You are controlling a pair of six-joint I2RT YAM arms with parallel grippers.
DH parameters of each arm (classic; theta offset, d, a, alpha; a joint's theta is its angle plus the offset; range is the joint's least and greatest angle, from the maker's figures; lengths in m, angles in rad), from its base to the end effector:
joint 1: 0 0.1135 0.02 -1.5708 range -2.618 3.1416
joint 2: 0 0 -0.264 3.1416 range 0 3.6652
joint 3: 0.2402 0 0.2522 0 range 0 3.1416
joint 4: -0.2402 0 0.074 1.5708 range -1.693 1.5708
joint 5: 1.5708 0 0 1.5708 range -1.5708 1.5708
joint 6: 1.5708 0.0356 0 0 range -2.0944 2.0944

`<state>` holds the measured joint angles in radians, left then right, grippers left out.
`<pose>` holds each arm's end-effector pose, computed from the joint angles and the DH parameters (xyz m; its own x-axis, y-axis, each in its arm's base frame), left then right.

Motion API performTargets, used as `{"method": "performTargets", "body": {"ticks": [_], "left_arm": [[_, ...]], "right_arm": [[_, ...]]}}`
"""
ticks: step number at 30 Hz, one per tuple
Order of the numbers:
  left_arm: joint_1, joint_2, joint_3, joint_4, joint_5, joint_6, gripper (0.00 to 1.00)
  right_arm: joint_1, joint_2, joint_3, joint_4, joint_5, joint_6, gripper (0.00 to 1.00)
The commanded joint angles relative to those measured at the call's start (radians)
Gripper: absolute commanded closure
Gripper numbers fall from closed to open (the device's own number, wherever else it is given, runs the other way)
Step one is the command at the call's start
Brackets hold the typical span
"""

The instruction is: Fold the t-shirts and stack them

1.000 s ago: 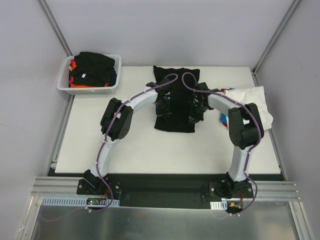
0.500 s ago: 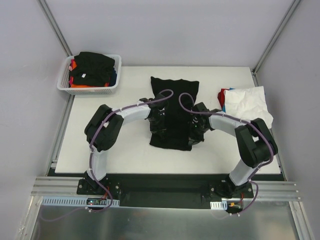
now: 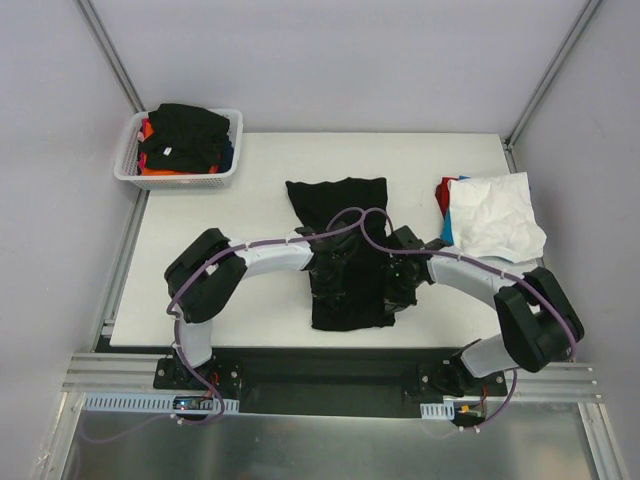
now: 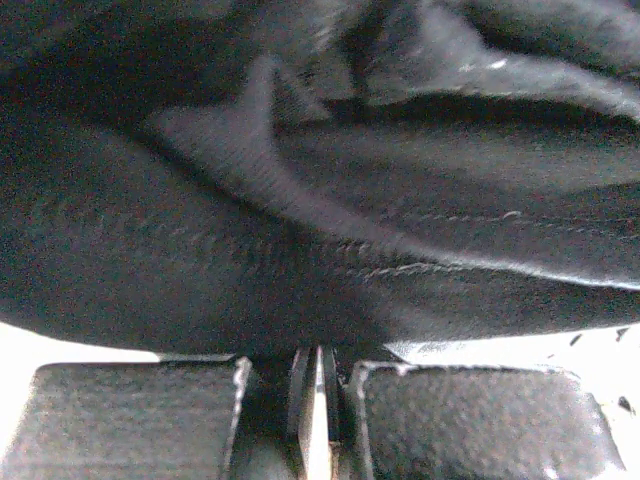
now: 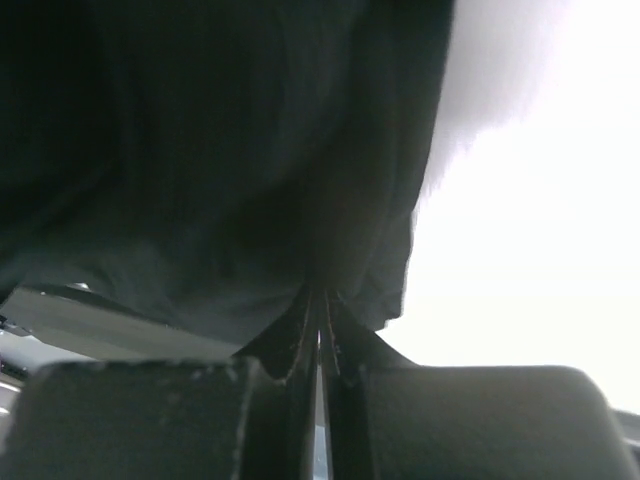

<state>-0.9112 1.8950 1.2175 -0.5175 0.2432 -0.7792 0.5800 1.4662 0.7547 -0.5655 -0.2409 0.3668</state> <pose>0.2214 -0.2995 0.1560 -0.9826 0.1541 -0.1037 0.1837 0.8900 -0.4173 0.2033 0.1433 0.1576 -0.9590 -0.2119 -0.1884 -0.2636 0.9111 0.3170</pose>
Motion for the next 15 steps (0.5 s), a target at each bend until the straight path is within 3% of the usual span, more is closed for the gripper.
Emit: {"method": "performTargets", "body": {"ticks": [1, 10, 15], "left_arm": [[-0.014, -0.08, -0.041, -0.047, -0.053, -0.022, 1.0], [-0.012, -0.166, -0.081, -0.107, -0.091, -0.006, 1.0], [-0.012, -0.214, 0.016, -0.188, -0.154, 0.03, 1.0]], "right_arm": [[0.006, -0.107, 0.041, -0.118, 0.057, -0.011, 0.97], [0.006, -0.182, 0.075, -0.191, 0.088, -0.026, 0.96], [0.007, -0.153, 0.118, -0.182, 0.095, -0.04, 0.95]]}}
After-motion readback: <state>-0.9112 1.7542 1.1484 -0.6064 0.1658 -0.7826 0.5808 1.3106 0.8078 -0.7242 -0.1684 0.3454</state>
